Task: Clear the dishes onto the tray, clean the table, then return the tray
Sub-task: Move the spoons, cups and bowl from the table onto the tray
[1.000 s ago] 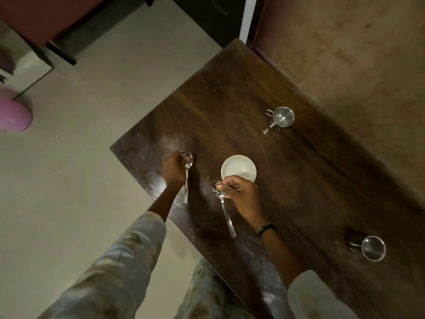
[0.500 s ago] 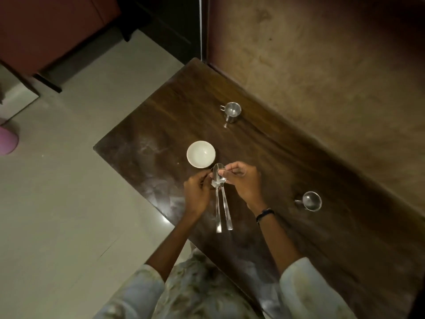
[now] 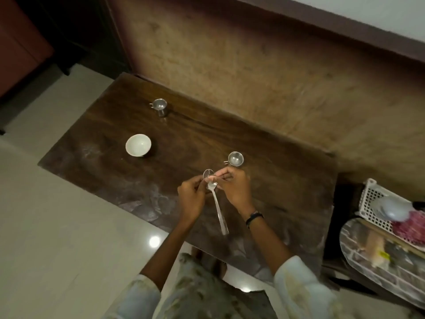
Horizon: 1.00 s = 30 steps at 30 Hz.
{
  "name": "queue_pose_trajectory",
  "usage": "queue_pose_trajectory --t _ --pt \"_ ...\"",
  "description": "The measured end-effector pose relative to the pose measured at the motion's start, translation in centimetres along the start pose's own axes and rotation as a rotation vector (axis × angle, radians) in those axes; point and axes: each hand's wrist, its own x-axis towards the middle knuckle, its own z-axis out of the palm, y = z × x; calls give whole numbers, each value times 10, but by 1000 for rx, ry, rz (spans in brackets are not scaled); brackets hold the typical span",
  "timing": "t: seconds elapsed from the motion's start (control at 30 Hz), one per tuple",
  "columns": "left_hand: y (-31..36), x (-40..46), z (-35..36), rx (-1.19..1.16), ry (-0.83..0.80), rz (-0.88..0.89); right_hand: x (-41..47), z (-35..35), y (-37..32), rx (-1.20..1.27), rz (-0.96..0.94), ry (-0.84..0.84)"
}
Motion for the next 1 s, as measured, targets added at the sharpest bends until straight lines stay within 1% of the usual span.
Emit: queue_pose_trajectory --t 0.07,0.17,0.23,0.3,0.37,0.47,0.53,0.57,0.63,0.8,1.0 --pt "5 -4 12 67 20 28 -16 -16 4 -34 12 31" --pt "2 -1 28 101 48 -39 -45 -32 14 -195 5 -13" --pt "-2 1 41 42 12 -105 -61 -39 22 -227 38 -41" --pt "-3 -1 53 -6 -18 -133 -67 -46 30 -217 87 -20" --pt "-2 -6 67 -1 -62 -134 -69 -57 38 -76 182 7" --pt "3 -15 89 2 -150 -130 -75 -82 47 317 361 -8" --pt "4 -20 109 23 -206 -129 -83 -104 56 490 421 -27" --pt "5 -25 122 30 -233 -132 -88 -116 62 528 431 -25" --pt "5 -37 149 45 -285 -137 -95 -139 79 563 459 13" --pt "-5 -78 250 78 -412 -149 -117 -212 138 572 507 191" --pt "-27 -140 390 219 -509 -169 -131 -324 224 512 565 296"
